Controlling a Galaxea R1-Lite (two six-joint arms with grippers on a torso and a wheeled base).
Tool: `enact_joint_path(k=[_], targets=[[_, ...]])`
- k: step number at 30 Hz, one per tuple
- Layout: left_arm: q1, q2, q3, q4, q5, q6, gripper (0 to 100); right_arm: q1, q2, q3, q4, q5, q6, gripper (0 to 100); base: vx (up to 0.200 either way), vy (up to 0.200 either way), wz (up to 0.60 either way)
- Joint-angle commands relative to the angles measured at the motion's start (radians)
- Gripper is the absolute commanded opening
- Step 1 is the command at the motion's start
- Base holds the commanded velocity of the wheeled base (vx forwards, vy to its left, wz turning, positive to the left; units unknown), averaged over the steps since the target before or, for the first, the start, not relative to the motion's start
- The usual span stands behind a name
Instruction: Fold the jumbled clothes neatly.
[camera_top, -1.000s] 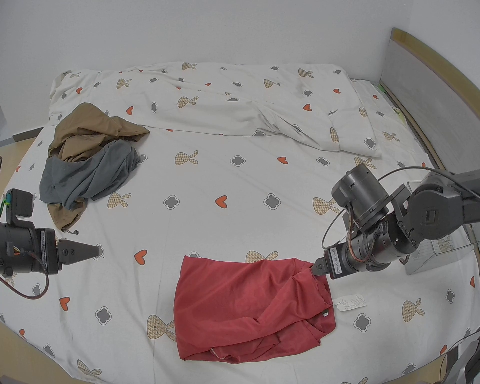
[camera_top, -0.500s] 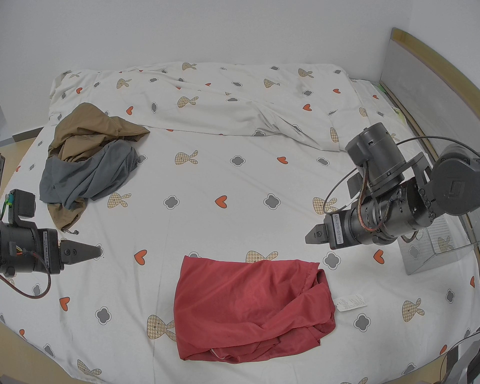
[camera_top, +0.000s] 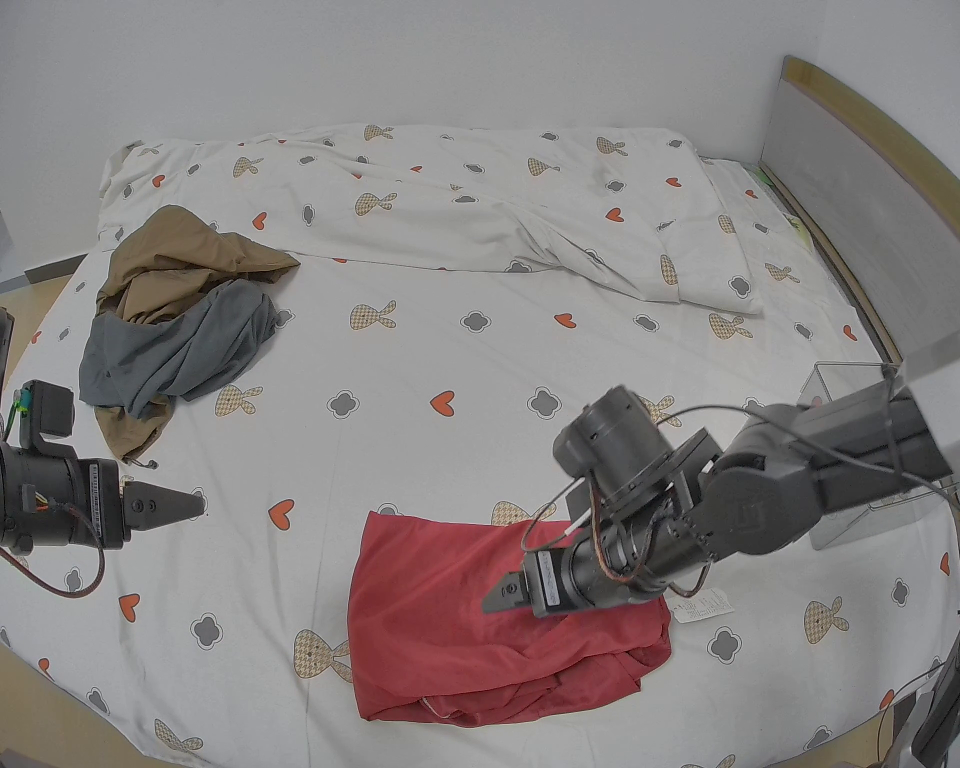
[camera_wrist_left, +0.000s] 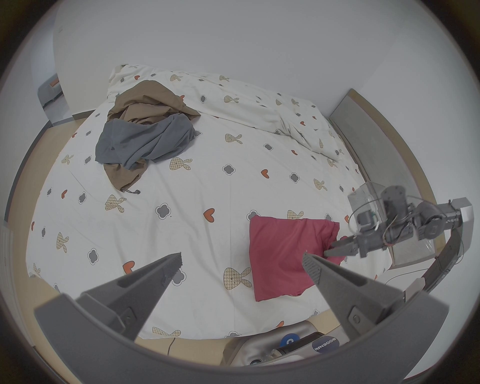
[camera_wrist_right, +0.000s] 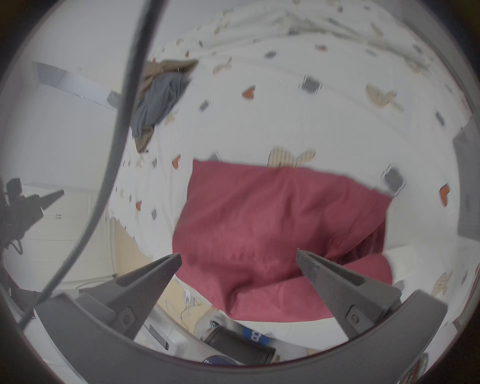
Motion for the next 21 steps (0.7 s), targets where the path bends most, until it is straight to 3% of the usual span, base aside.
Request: enact_joint_path(k=[1,10,21], targets=[[0.0,0.006,-0.001,0.0,0.0,-0.001,100,0.005,0.07,0.091,-0.009,0.002,0.009,100,0.0,0.0,0.0],[0.0,0.04,0.012,-0.003,0.0,0.002,100,0.004,-0.039,0.265,-0.016,0.01,0.012,100,0.0,0.0,0.0],[0.0,0.041,0.027,-0.021,0.0,0.014,100,-0.039,-0.138,0.24,-0.018,0.007,0.011,100,0.0,0.0,0.0]])
